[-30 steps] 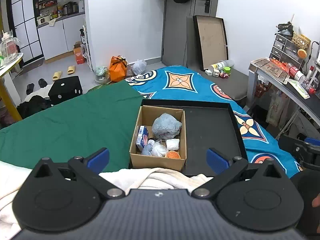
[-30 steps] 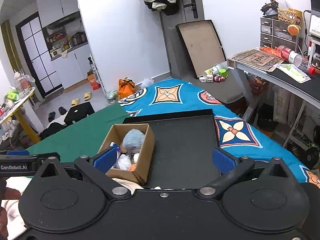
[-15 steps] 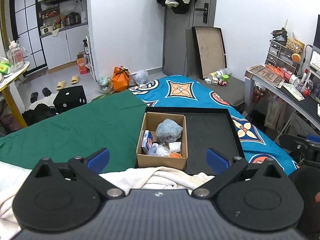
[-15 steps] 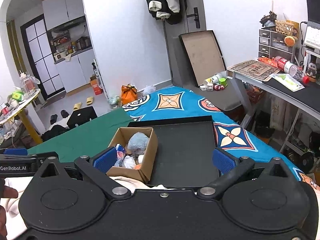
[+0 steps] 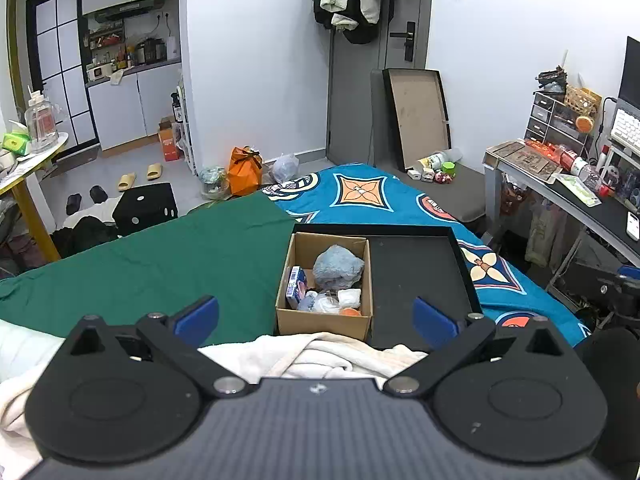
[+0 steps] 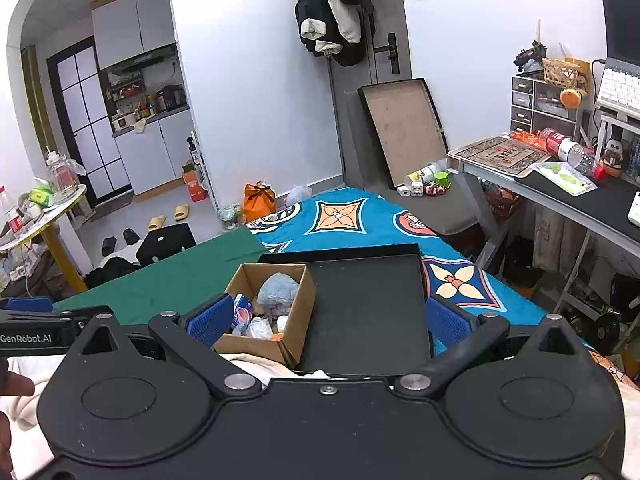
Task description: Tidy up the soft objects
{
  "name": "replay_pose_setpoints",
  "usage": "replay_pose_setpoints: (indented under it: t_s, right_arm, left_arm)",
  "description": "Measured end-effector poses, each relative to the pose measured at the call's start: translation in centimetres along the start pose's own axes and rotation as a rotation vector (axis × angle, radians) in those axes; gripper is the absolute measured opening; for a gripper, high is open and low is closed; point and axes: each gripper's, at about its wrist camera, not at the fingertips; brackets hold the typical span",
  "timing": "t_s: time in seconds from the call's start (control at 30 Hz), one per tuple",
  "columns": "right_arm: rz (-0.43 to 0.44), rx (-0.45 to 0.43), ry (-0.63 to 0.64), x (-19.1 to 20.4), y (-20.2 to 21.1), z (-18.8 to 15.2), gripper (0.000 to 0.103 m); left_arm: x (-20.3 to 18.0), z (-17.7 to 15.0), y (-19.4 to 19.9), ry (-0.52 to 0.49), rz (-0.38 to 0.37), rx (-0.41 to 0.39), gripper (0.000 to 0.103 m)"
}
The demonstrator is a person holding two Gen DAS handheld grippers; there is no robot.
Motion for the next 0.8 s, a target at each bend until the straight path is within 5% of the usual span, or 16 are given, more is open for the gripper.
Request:
replay_pose_setpoints:
  t_s: [0.8]
  right_arm:
    - [-0.016,-0.005,0.002,-0.30,0.81,-0.80,0.103]
  left_arm:
    - [-0.94,-0.66,0.59,-0.012,0.004,-0.011,0.102]
Point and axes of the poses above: each gripper's, at about its wrist camera, not at the fingertips, and y roughly against the way its jaws point, x to its left, z to its top, and after that the axes turned 9 degrees about -z, right-handed
